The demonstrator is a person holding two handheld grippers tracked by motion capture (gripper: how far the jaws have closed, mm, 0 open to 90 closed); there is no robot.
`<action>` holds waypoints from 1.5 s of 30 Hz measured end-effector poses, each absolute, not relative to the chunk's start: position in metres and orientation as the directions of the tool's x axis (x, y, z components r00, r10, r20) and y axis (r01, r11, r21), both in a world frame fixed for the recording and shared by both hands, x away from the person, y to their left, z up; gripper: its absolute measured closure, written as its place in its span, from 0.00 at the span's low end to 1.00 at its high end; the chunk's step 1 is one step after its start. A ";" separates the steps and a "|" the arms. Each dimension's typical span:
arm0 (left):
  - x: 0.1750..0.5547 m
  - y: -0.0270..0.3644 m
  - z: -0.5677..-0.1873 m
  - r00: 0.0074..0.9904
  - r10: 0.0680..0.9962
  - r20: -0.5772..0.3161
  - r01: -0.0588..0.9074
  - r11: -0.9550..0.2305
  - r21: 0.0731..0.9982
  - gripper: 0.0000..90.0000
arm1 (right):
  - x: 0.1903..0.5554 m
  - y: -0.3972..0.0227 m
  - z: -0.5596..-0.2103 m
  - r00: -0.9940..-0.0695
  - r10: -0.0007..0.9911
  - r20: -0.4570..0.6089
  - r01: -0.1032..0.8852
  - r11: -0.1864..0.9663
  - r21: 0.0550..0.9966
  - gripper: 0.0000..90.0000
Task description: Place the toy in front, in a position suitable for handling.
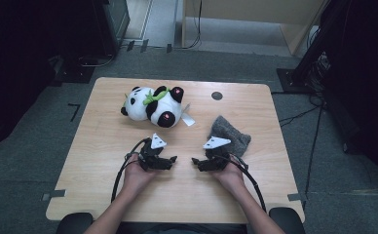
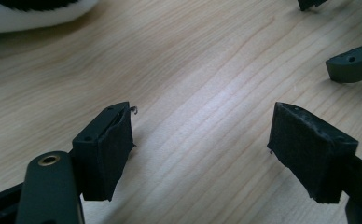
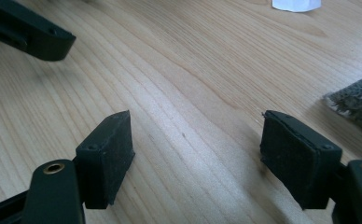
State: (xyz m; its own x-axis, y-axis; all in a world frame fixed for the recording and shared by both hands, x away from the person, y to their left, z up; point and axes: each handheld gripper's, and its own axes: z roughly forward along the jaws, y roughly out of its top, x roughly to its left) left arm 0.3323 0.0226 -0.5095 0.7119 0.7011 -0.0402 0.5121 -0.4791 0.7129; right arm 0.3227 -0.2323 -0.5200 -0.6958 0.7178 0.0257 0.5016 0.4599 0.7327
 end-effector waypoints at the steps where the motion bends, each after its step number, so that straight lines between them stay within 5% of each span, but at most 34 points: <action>1: 0.333 0.024 -0.509 0.712 0.701 -0.039 0.511 -0.479 0.714 0.28 | 0.323 -0.232 -0.519 -0.692 0.721 0.029 0.508 0.458 0.729 0.28; 12: 0.342 0.048 -0.494 0.719 0.687 -0.104 0.520 -0.434 0.736 0.35 | 0.324 -0.238 -0.508 -0.685 0.727 0.049 0.522 0.442 0.730 0.30; 18: 0.351 0.067 -0.482 0.715 0.691 -0.106 0.517 -0.420 0.746 0.32 | 0.324 -0.242 -0.501 -0.689 0.724 0.042 0.508 0.440 0.740 0.31; 26: 0.359 0.083 -0.472 0.693 0.713 -0.108 0.522 -0.393 0.757 0.41 | 0.327 -0.249 -0.489 -0.674 0.739 0.010 0.496 0.443 0.747 0.32; 45: 0.400 0.098 -0.439 0.656 0.749 -0.095 0.513 -0.351 0.783 0.46 | 0.331 -0.257 -0.490 -0.678 0.728 0.099 0.534 0.396 0.747 0.42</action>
State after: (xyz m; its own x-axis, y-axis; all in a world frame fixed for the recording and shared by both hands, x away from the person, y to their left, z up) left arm 0.4002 0.0984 -0.4388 0.6563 0.7485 -0.0949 0.5132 -0.3506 0.7834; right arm 0.3313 -0.2570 -0.4901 -0.6783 0.7281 0.0992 0.5341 0.3958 0.7470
